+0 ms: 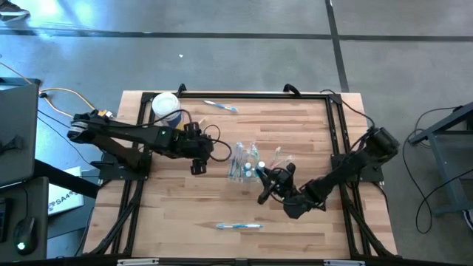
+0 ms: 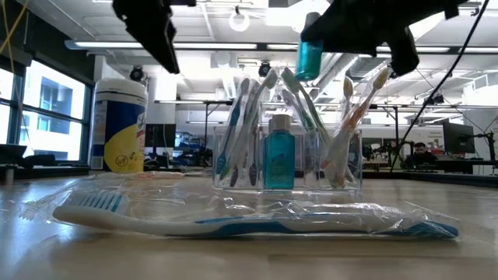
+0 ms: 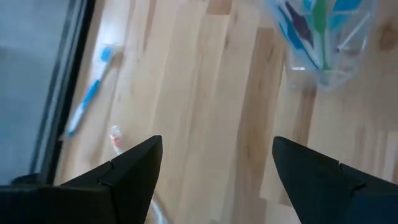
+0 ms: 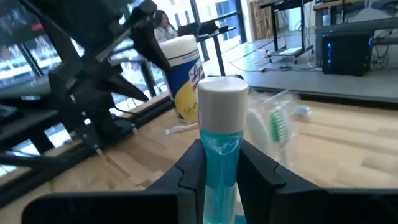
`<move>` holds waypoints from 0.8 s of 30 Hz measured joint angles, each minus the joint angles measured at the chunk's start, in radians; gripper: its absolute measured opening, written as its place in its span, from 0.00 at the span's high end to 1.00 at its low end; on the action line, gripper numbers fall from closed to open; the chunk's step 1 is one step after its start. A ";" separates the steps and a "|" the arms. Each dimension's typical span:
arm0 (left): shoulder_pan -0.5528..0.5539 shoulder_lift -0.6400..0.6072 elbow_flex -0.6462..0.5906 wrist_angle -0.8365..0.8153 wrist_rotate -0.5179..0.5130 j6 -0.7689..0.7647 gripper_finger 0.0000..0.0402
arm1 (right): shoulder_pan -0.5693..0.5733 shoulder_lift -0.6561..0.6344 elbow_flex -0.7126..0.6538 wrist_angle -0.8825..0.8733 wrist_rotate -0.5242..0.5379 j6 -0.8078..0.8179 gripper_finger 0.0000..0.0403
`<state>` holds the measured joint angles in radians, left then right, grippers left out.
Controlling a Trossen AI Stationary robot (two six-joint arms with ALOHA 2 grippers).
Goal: Pick & Place toothbrushing station
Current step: Put the blue mouthwash into the transparent organizer
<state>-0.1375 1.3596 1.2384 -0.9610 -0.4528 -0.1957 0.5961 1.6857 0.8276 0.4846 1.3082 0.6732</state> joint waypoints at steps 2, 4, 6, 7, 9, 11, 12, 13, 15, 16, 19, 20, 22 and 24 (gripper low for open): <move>0.000 -0.032 -0.052 0.053 0.027 -0.004 0.25 | 0.000 0.041 0.000 0.096 0.000 -0.020 0.86; 0.000 -0.066 -0.107 0.109 0.056 -0.015 0.25 | 0.000 0.084 0.013 0.167 0.006 -0.049 0.86; -0.001 -0.099 -0.155 0.160 0.094 -0.023 0.25 | 0.005 0.123 0.049 0.177 0.035 -0.090 0.86; -0.003 -0.115 -0.182 0.190 0.119 -0.030 0.25 | 0.008 0.138 0.069 0.175 0.071 -0.118 0.86; -0.016 -0.146 -0.231 0.238 0.164 -0.046 0.25 | 0.014 0.169 0.112 0.179 0.125 -0.172 0.86; -0.035 -0.170 -0.271 0.291 0.186 -0.053 0.25 | 0.020 0.195 0.145 0.175 0.170 -0.221 0.86; -0.046 -0.182 -0.288 0.308 0.186 -0.056 0.25 | 0.020 0.207 0.158 0.175 0.182 -0.235 0.86; -0.059 -0.193 -0.303 0.322 0.186 -0.060 0.25 | 0.020 0.219 0.170 0.176 0.189 -0.243 0.86; -0.082 -0.210 -0.320 0.350 0.182 -0.071 0.25 | 0.020 0.238 0.183 0.175 0.226 -0.256 0.86; -0.092 -0.214 -0.325 0.355 0.176 -0.073 0.25 | 0.023 0.247 0.185 0.176 0.247 -0.257 0.86; -0.125 -0.215 -0.330 0.380 0.159 -0.075 0.25 | 0.028 0.255 0.185 0.169 0.262 -0.255 0.86; -0.135 -0.217 -0.331 0.380 0.153 -0.075 0.25 | 0.028 0.254 0.185 0.171 0.262 -0.250 0.86; -0.155 -0.219 -0.331 0.402 0.146 -0.075 0.25 | 0.026 0.254 0.185 0.167 0.262 -0.234 0.86; -0.162 -0.218 -0.331 0.403 0.143 -0.075 0.25 | 0.019 0.254 0.185 0.141 0.263 -0.214 0.86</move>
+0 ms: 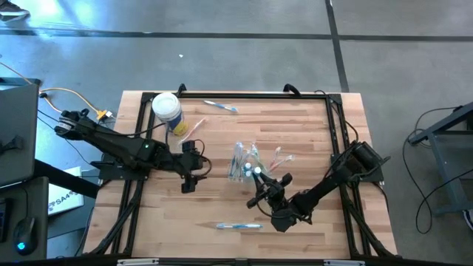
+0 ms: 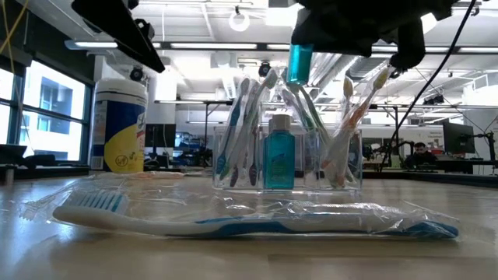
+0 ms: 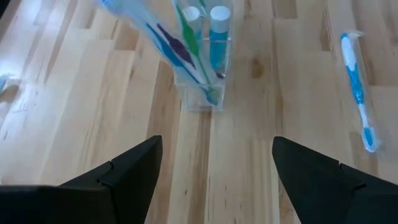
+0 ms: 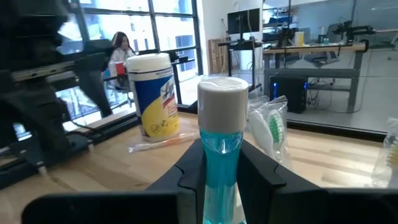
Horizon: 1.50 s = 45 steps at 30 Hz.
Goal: Pick & Place toothbrushing station
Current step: Put the blue mouthwash into the transparent organizer
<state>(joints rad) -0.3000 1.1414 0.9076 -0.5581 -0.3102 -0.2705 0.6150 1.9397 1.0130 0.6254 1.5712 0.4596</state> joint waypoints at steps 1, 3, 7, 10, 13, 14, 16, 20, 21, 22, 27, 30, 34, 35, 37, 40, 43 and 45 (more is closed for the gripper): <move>-0.005 0.000 0.000 0.002 -0.002 0.000 0.25 | -0.002 0.000 0.000 -0.028 0.000 0.030 0.86; -0.016 0.000 0.000 0.010 -0.010 0.000 0.25 | -0.011 0.000 0.000 -0.104 -0.008 0.110 0.86; -0.017 0.000 0.000 0.009 -0.014 0.000 0.25 | -0.021 0.000 0.000 -0.242 -0.016 0.257 0.86; -0.017 0.000 0.000 0.008 -0.015 -0.005 0.25 | -0.022 0.000 0.000 -0.288 -0.034 0.318 0.86; -0.017 0.000 0.000 0.009 -0.015 -0.004 0.25 | -0.022 -0.001 0.000 -0.298 -0.032 0.324 0.86; -0.017 0.000 0.000 0.009 -0.015 -0.004 0.25 | -0.025 -0.001 0.000 -0.314 -0.033 0.325 0.86; -0.017 0.000 0.000 0.009 -0.015 -0.004 0.25 | -0.032 -0.001 0.000 -0.346 -0.040 0.334 0.86; -0.017 0.000 0.000 0.009 -0.015 -0.004 0.25 | -0.054 -0.001 0.000 -0.426 -0.080 0.422 0.86; -0.017 0.000 0.000 0.009 -0.016 -0.004 0.25 | -0.058 -0.001 0.000 -0.449 -0.080 0.442 0.86; -0.017 0.000 0.000 0.009 -0.016 -0.004 0.25 | -0.063 -0.002 0.000 -0.471 -0.081 0.460 0.86; -0.017 0.000 0.000 0.009 -0.017 -0.003 0.25 | -0.081 -0.006 0.002 -0.559 -0.114 0.572 0.86; -0.016 0.000 0.000 0.009 -0.017 0.004 0.25 | -0.079 -0.006 0.003 -0.568 -0.110 0.585 0.86; -0.015 0.000 0.000 0.009 -0.017 0.012 0.25 | -0.060 -0.020 0.001 -0.569 -0.114 0.553 0.86; -0.015 0.000 0.000 0.009 -0.017 0.014 0.25 | -0.058 -0.021 0.001 -0.565 -0.116 0.551 0.86; -0.015 0.000 0.000 0.009 -0.017 0.014 0.25 | -0.053 -0.023 0.000 -0.562 -0.116 0.550 0.86; -0.015 0.000 0.000 0.009 -0.017 0.014 0.25 | -0.049 -0.028 0.000 -0.554 -0.123 0.549 0.86; -0.015 0.000 0.001 0.010 -0.017 0.014 0.25 | -0.046 -0.028 -0.001 -0.535 -0.114 0.519 0.86; -0.015 0.000 0.001 0.010 -0.017 0.014 0.25 | -0.045 -0.028 -0.001 -0.513 -0.111 0.492 0.86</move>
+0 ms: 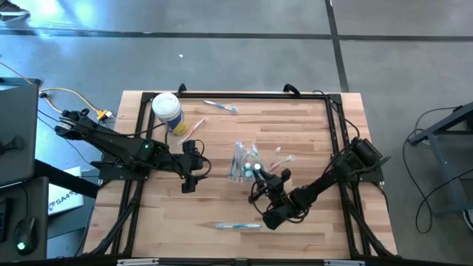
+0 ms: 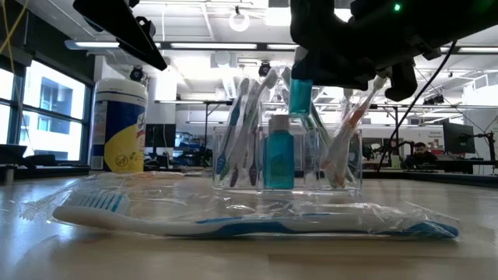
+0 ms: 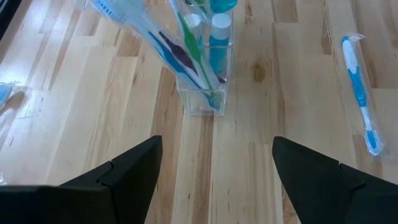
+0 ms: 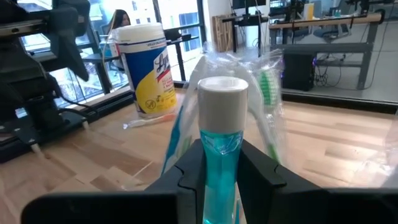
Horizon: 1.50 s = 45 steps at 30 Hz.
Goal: Pick & Place toothbrushing station
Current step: Put the blue mouthwash into the transparent organizer
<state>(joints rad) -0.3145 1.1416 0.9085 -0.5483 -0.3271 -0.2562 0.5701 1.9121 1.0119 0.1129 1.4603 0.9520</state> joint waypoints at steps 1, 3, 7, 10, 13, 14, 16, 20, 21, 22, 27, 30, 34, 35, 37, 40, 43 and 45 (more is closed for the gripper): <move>0.000 0.000 0.000 0.000 0.000 0.000 0.25 | 0.000 0.000 0.000 0.015 0.000 -0.014 0.86; 0.000 0.000 0.000 0.000 0.000 0.000 0.25 | 0.000 0.000 0.000 0.045 0.005 -0.045 0.86; 0.000 0.000 0.000 0.000 0.000 0.000 0.25 | 0.000 -0.006 0.000 0.098 0.023 -0.134 0.86; 0.000 0.000 0.000 0.000 0.000 0.000 0.25 | 0.000 -0.025 0.000 0.103 0.030 -0.166 0.86; 0.000 0.000 0.000 0.000 0.000 0.000 0.25 | 0.000 -0.027 0.000 0.099 0.042 -0.175 0.86; 0.000 0.000 0.000 0.000 0.000 0.000 0.25 | 0.000 -0.027 0.000 0.098 0.042 -0.174 0.86; 0.000 0.000 0.000 0.000 0.000 0.000 0.25 | 0.000 -0.028 0.000 0.084 0.028 -0.171 0.86; 0.000 0.000 0.000 0.000 0.000 0.000 0.25 | -0.007 -0.027 0.000 0.025 0.005 -0.099 0.86; 0.000 0.000 0.000 0.000 0.000 0.000 0.25 | -0.007 -0.027 0.000 0.005 0.007 -0.087 0.86; 0.000 0.000 0.000 0.000 0.000 0.000 0.25 | -0.007 -0.027 0.000 -0.009 0.007 -0.080 0.86; 0.000 0.000 0.000 0.000 0.001 0.000 0.25 | -0.014 -0.026 0.000 -0.093 -0.002 0.011 0.86; 0.000 0.000 0.000 0.000 0.001 0.000 0.25 | -0.026 -0.026 0.000 -0.141 -0.025 0.071 0.86; 0.000 0.000 0.000 0.000 0.001 0.000 0.25 | -0.050 -0.026 0.000 -0.166 -0.074 0.108 0.86; 0.000 0.000 0.000 0.000 0.001 0.000 0.25 | -0.056 -0.026 0.000 -0.169 -0.079 0.108 0.86; 0.000 0.000 0.000 0.000 0.001 0.000 0.25 | -0.063 -0.025 0.000 -0.174 -0.081 0.104 0.86; 0.000 0.000 0.000 0.000 0.001 0.000 0.25 | -0.071 -0.025 0.000 -0.179 -0.088 0.099 0.86; 0.000 0.000 0.000 0.000 0.001 0.000 0.25 | -0.087 -0.025 0.000 -0.180 -0.150 0.103 0.86; 0.000 0.000 0.000 0.000 0.001 0.000 0.25 | -0.094 -0.025 0.001 -0.179 -0.175 0.103 0.86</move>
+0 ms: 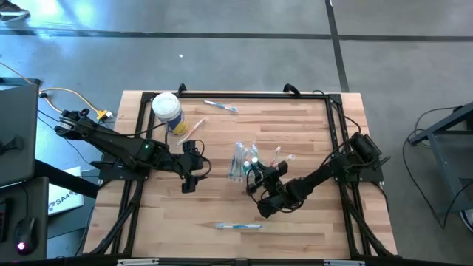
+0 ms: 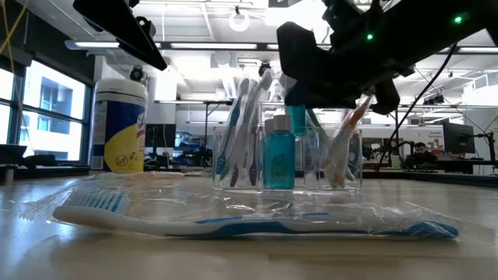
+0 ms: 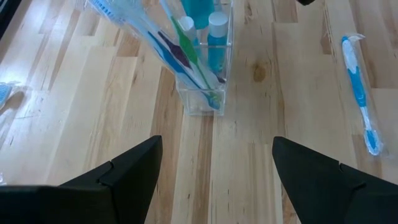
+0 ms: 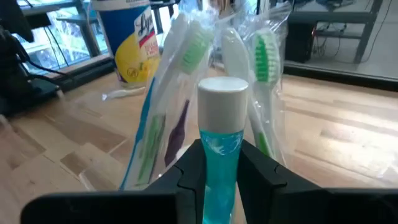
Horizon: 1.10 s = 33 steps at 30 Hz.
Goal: Pick & Place toothbrushing station
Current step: Put the blue mouthwash into the transparent organizer
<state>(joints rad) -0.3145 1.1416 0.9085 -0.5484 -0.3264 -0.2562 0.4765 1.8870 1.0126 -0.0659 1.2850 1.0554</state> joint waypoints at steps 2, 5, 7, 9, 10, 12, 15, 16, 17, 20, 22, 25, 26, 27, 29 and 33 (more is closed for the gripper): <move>0.000 0.000 0.000 0.000 0.000 0.000 0.25 | -0.003 0.000 0.000 0.000 -0.003 0.000 0.86; 0.000 0.000 0.000 0.000 0.000 0.000 0.25 | -0.001 0.000 0.000 0.001 -0.010 0.000 0.85; 0.000 0.000 0.000 0.000 0.000 0.000 0.25 | -0.001 0.000 0.000 0.001 -0.032 0.000 0.84; 0.000 0.000 0.000 0.000 0.000 0.000 0.25 | -0.005 0.000 0.000 0.001 -0.062 0.000 0.81; 0.000 0.000 0.000 0.000 0.000 0.000 0.25 | -0.006 0.001 0.000 0.001 -0.074 0.000 0.79; 0.000 0.000 0.000 0.000 0.000 0.000 0.25 | -0.009 0.001 0.000 0.001 -0.088 0.000 0.75; 0.000 0.000 0.000 0.000 0.000 0.000 0.25 | -0.008 0.001 0.000 0.001 -0.090 0.000 0.68; 0.000 0.000 0.000 0.000 0.000 0.000 0.25 | -0.008 0.001 0.000 0.001 -0.092 0.000 0.66; 0.000 0.000 0.000 0.000 0.000 0.000 0.25 | -0.008 0.001 0.000 0.002 -0.097 -0.001 0.65; 0.000 0.000 0.000 0.000 0.000 0.000 0.25 | -0.008 0.001 0.000 0.002 -0.110 -0.001 0.60; 0.000 0.000 0.000 0.000 0.000 0.000 0.25 | -0.008 0.001 0.000 0.002 -0.106 -0.004 0.59; 0.000 0.000 0.000 0.000 0.000 0.000 0.25 | -0.005 0.000 0.000 0.000 -0.105 -0.012 0.59; 0.000 0.000 0.000 0.000 0.000 0.000 0.25 | -0.005 0.000 0.000 0.001 -0.106 -0.017 0.60; 0.000 0.000 0.000 0.000 0.000 0.000 0.25 | -0.005 -0.001 0.000 0.002 -0.106 -0.027 0.61; 0.000 0.000 0.000 0.000 0.000 0.000 0.25 | -0.002 -0.007 0.000 0.000 -0.108 -0.039 0.62; 0.000 0.000 0.000 0.000 0.000 0.000 0.25 | 0.010 -0.034 0.001 0.002 -0.105 -0.074 0.65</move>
<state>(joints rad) -0.3145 1.1416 0.9085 -0.5485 -0.3264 -0.2558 0.4866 1.8527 1.0134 -0.0639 1.1796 0.9814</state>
